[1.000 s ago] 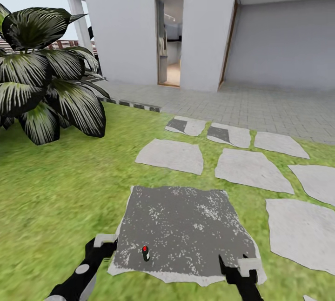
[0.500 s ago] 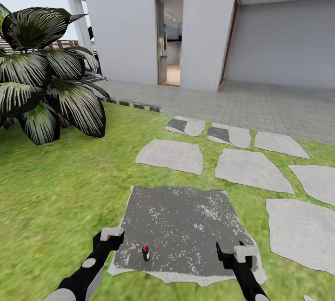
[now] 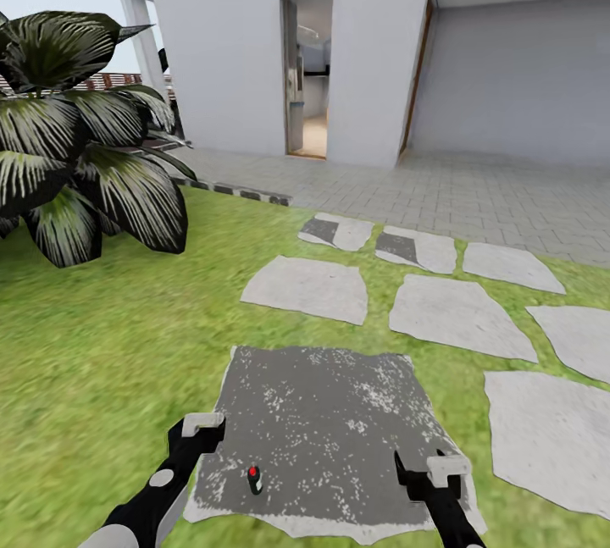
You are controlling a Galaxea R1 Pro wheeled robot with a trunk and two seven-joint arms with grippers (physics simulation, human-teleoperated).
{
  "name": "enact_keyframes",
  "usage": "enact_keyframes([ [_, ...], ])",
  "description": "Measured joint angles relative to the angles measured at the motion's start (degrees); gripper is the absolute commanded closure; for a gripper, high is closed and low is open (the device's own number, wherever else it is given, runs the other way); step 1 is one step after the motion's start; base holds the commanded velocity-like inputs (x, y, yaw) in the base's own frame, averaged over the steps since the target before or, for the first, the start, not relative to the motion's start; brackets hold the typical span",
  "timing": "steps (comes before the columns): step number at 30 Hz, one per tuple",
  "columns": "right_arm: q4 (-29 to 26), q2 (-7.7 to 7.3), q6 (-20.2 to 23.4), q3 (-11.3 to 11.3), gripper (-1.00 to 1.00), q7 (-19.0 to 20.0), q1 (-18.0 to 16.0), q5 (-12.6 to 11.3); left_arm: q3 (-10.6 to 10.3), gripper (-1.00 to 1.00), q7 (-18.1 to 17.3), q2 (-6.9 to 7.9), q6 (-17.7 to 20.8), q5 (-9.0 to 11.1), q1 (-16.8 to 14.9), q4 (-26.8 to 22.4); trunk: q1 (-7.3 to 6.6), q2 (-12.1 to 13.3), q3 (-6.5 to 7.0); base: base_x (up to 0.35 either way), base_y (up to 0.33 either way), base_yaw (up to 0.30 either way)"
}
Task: In the garden, pick up the pesticide atomizer on the floor and spray pesticide onto both trees until each tree trunk is fully covered.
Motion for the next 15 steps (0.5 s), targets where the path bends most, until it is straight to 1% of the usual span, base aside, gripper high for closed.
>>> enact_keyframes([
  [15, 0.34, 0.0, -0.03, -0.1, -1.0, -0.18, -0.03, -0.04, -0.14, -1.0, -0.06, -0.03, -0.01, -0.31, -0.09, 0.38, 0.0, 0.0, 0.0, 0.234, -0.196, 0.0],
])
